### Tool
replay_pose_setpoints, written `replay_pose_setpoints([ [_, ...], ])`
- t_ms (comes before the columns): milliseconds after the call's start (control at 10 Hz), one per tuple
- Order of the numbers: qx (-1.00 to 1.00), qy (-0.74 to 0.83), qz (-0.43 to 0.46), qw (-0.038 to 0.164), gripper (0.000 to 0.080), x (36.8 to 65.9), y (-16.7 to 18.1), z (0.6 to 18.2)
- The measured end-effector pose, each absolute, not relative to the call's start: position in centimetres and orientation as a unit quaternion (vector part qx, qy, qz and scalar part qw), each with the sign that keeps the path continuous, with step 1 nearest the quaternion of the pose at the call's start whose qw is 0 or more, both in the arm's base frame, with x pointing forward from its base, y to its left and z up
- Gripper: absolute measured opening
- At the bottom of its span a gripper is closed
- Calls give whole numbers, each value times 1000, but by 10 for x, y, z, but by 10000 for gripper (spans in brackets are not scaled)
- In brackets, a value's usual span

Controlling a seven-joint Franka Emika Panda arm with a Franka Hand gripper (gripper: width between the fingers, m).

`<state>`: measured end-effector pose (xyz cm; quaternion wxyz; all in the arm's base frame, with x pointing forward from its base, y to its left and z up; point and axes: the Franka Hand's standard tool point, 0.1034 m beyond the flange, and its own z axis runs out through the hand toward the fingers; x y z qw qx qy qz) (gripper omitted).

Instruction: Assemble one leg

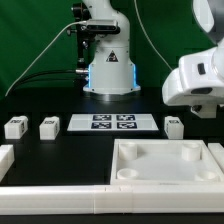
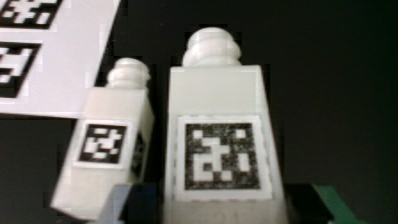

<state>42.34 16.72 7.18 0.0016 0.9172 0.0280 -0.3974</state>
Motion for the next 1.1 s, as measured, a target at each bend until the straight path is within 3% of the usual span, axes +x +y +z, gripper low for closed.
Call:
replay_pose_setpoints([
  [400,930,33,-366,-8,292,432,166,72],
  [500,956,30,-292,-17,292,445,171,68],
  [900,995,27,-93,-33,293,448,150,88],
  [1100,997,23,-62,-32,293,449,130,102],
])
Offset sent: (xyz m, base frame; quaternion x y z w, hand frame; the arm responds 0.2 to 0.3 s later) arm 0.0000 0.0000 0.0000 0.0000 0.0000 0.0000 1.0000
